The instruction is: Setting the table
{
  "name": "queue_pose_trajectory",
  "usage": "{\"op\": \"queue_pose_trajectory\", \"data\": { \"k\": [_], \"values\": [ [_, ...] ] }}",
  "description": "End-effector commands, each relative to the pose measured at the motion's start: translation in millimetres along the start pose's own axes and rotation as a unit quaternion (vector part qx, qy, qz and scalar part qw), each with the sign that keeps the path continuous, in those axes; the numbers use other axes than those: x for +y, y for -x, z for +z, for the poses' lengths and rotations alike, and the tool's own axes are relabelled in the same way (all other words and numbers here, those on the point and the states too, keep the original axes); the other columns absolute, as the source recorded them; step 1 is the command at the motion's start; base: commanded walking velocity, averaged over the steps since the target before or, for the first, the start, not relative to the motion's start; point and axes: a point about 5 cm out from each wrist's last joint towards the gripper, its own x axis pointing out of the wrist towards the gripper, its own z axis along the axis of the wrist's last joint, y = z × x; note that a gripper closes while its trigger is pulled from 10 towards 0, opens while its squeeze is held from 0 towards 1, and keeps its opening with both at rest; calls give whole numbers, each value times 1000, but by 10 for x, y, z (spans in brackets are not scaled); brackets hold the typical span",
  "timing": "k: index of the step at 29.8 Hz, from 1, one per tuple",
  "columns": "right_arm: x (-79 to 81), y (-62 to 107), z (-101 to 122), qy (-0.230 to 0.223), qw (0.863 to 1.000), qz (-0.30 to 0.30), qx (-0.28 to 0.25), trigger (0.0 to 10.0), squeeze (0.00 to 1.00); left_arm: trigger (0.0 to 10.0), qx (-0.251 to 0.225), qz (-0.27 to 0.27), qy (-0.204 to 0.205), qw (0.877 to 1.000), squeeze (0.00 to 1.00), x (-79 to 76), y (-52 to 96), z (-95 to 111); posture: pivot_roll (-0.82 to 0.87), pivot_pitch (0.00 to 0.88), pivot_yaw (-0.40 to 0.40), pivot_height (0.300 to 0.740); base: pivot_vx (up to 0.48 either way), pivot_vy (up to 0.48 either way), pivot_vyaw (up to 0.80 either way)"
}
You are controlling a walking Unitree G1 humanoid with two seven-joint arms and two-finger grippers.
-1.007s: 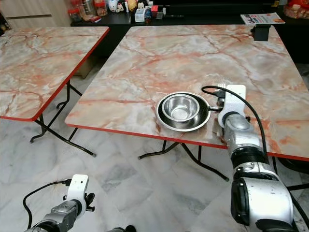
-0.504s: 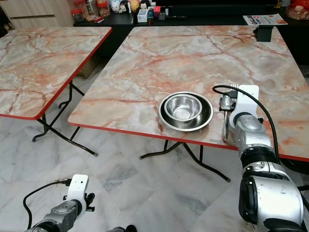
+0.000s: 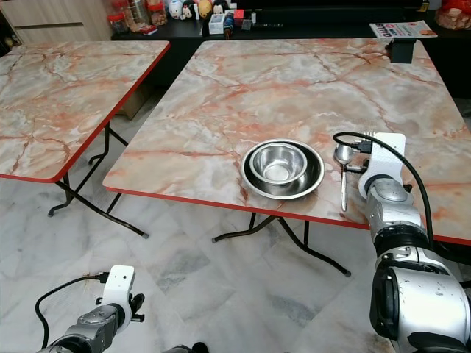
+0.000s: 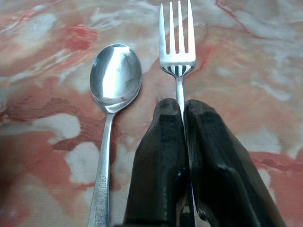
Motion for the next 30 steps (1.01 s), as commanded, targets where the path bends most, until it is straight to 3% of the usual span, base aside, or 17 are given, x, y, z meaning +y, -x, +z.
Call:
{"op": "queue_pose_trajectory", "data": {
  "k": [1, 13, 30],
  "values": [
    [14, -5, 11, -6, 1000, 1, -3, 10000, 0, 10000, 9, 7, -4, 1000, 0, 81, 17, -47, -64, 100, 117, 740, 0, 0, 0],
    [104, -9, 3, -6, 1000, 18, -10, 10000, 0, 10000, 13, 9, -6, 1000, 0, 112, 33, -105, -52, 115, 123, 740, 0, 0, 0],
    [47, -11, 18, -1, 1000, 3, -14, 10000, 0, 10000, 17, 6, -6, 1000, 0, 120, 45, -152, -43, 130, 126, 740, 0, 0, 0]
  ]
}}
